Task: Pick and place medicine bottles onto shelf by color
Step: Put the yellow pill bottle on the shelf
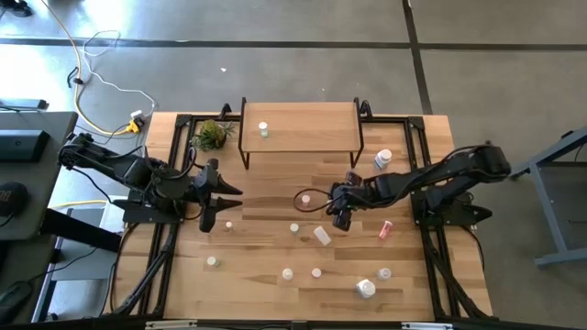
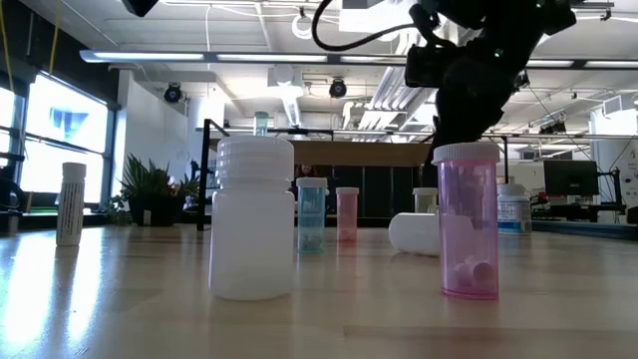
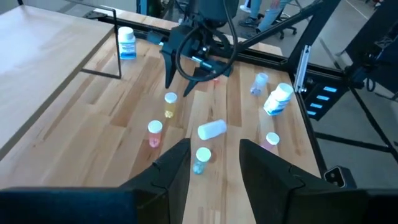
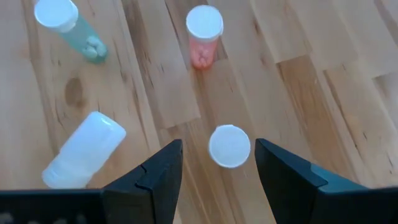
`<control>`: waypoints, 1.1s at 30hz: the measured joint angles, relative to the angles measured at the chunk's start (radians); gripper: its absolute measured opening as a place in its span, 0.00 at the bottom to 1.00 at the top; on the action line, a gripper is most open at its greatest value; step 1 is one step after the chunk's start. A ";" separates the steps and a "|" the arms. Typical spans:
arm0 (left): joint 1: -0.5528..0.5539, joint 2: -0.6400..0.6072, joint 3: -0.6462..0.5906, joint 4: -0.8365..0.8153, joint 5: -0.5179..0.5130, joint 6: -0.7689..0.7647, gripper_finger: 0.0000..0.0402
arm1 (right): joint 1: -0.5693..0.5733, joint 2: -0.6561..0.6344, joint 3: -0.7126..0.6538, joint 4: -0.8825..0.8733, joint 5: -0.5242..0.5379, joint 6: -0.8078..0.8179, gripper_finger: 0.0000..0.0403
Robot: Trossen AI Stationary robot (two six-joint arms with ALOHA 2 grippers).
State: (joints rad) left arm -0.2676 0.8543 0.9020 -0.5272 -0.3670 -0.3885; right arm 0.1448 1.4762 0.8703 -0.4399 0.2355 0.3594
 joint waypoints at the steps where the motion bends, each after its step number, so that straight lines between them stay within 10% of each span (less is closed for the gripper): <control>1: 0.000 0.000 0.000 0.000 0.000 0.000 0.32 | 0.000 0.006 0.000 -0.001 0.000 0.000 0.48; 33: 0.000 0.000 0.000 -0.071 -0.003 0.000 0.32 | -0.027 0.102 0.000 0.040 0.015 0.026 0.48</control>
State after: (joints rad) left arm -0.2676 0.8547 0.9020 -0.5986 -0.3698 -0.3889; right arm 0.1173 1.5784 0.8703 -0.4000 0.2504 0.3851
